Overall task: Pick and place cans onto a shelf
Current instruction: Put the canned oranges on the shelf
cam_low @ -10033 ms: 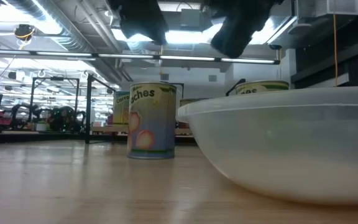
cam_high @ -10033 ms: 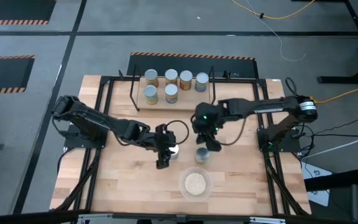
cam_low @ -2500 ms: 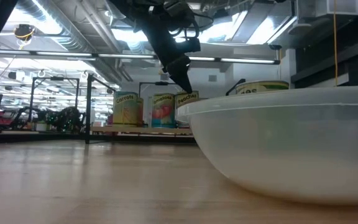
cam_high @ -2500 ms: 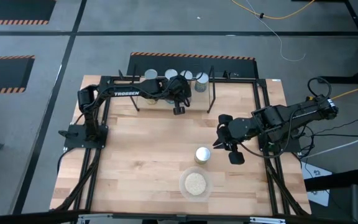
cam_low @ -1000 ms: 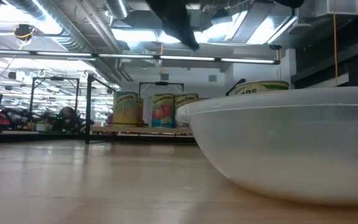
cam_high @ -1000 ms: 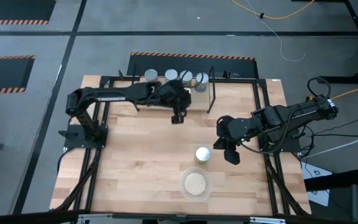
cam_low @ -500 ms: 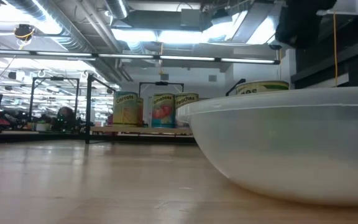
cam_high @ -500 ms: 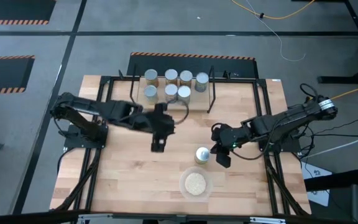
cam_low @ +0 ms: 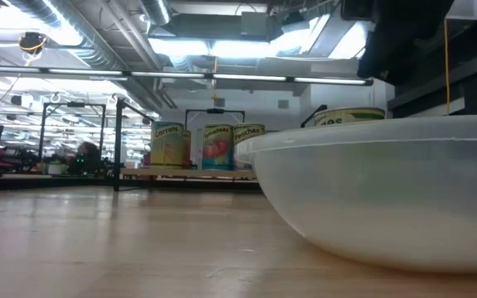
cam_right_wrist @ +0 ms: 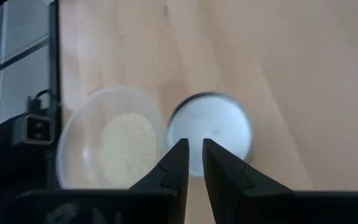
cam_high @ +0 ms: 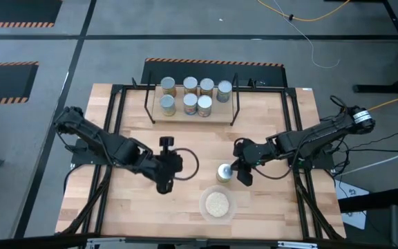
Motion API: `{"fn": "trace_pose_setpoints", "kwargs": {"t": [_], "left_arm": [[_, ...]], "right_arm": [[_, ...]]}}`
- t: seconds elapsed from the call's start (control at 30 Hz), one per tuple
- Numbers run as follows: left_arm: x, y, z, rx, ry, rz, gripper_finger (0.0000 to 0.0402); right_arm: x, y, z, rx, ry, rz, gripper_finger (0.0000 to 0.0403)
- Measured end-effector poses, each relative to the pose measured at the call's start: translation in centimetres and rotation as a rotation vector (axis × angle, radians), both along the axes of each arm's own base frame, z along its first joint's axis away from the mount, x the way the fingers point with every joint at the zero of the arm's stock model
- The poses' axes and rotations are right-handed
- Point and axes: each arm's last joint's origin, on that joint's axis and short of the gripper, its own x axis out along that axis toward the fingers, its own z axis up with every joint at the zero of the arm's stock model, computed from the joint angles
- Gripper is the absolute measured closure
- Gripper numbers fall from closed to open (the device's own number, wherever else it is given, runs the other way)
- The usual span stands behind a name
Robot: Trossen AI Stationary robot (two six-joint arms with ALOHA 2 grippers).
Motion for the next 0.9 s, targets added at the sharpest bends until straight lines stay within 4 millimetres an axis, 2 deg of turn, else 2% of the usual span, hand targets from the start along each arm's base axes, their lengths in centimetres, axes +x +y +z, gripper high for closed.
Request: {"fn": "trace_pose_setpoints", "kwargs": {"t": [0.27,0.6,0.77,0.9], "left_arm": [[-0.4,-0.9,-2.6,-0.011,0.022,0.027,0.0315],[0.5,-2.1,-7.3,-0.093,-0.128,0.001,0.0315],[0.6,-2.0,-9.9,-0.133,-0.199,0.002,0.0315],[0.4,-1.9,-11.3,-0.148,-0.226,0.002,0.0315]], "right_arm": [[0.0,-0.2,-0.3,-0.044,-0.008,-0.038,0.035],[0.8,0.0,-1.8,-0.077,0.046,-0.048,0.035],[1.2,0.2,-2.9,-0.092,0.088,-0.046,0.035],[1.5,0.2,-3.4,-0.099,0.106,-0.043,0.035]]}}
